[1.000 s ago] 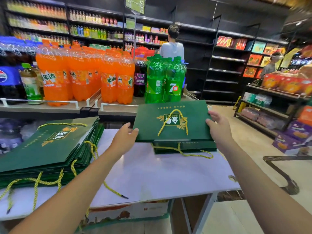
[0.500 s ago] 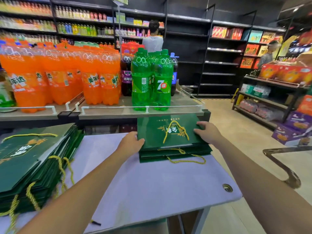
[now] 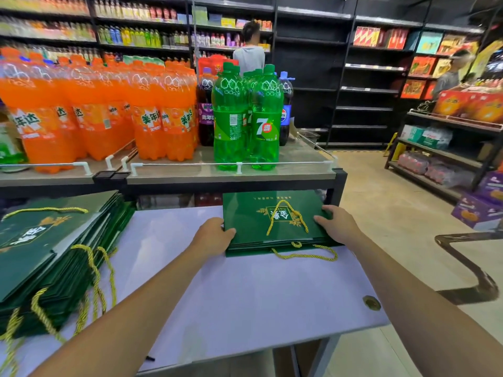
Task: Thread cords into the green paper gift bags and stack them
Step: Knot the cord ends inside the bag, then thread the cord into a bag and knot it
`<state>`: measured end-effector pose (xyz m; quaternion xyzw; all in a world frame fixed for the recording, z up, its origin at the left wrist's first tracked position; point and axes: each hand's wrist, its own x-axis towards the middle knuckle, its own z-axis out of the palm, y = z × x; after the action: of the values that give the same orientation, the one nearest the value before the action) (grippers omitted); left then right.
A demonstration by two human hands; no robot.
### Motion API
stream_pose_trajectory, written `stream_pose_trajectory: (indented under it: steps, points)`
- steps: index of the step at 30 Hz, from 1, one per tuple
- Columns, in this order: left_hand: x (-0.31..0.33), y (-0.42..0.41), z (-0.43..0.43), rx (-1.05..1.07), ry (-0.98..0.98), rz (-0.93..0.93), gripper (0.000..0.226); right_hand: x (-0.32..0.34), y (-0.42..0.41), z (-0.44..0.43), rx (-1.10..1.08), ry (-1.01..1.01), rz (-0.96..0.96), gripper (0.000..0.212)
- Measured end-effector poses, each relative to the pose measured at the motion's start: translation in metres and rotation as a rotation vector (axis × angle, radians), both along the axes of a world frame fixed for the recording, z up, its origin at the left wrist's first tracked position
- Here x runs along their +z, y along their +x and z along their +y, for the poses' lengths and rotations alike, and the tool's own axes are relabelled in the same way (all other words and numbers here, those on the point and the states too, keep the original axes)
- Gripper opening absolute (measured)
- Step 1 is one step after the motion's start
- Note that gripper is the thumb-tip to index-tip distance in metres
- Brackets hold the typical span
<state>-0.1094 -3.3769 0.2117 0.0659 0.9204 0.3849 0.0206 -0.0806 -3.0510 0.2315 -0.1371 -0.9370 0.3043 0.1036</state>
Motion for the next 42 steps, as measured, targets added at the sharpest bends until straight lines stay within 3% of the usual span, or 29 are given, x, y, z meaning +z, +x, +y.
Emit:
stream_pose_trajectory:
  steps: [7,12,15,18,23,27,30,33,37,42]
  points:
    - [0.001,0.001,0.004,0.006,0.04,-0.021,0.028,0.004,-0.002,0.007,-0.005,-0.007,-0.016,0.051]
    - [0.017,0.018,-0.01,0.063,0.09,0.007,0.055,0.019,-0.002,-0.016,-0.026,0.185,0.068,0.048]
    - [0.029,0.041,-0.032,0.082,-0.097,0.304,0.043,0.038,-0.002,-0.061,0.078,0.283,0.221,0.042]
    - [0.045,0.065,-0.064,0.075,-0.346,0.538,0.039,0.05,0.005,-0.117,0.245,0.26,0.299,0.039]
    - [0.075,0.098,-0.133,0.159,-0.582,0.621,0.041,0.06,0.022,-0.218,0.494,0.217,0.334,0.04]
    - [0.093,0.122,-0.194,0.221,-0.678,0.551,0.049,0.056,0.044,-0.288,0.65,0.129,0.317,0.041]
    - [0.094,0.133,-0.231,0.296,-0.714,0.257,0.069,0.049,0.055,-0.328,0.719,0.084,0.315,0.043]
    - [0.09,0.151,-0.245,0.221,-0.568,0.044,0.081,0.041,0.061,-0.358,0.746,0.048,0.291,0.043]
    - [0.09,0.174,-0.242,0.169,-0.411,0.097,0.063,0.038,0.067,-0.388,0.708,-0.158,0.103,0.034]
    - [0.096,0.19,-0.233,0.153,-0.334,0.108,0.047,0.051,0.073,-0.406,0.578,-0.524,-0.224,0.04]
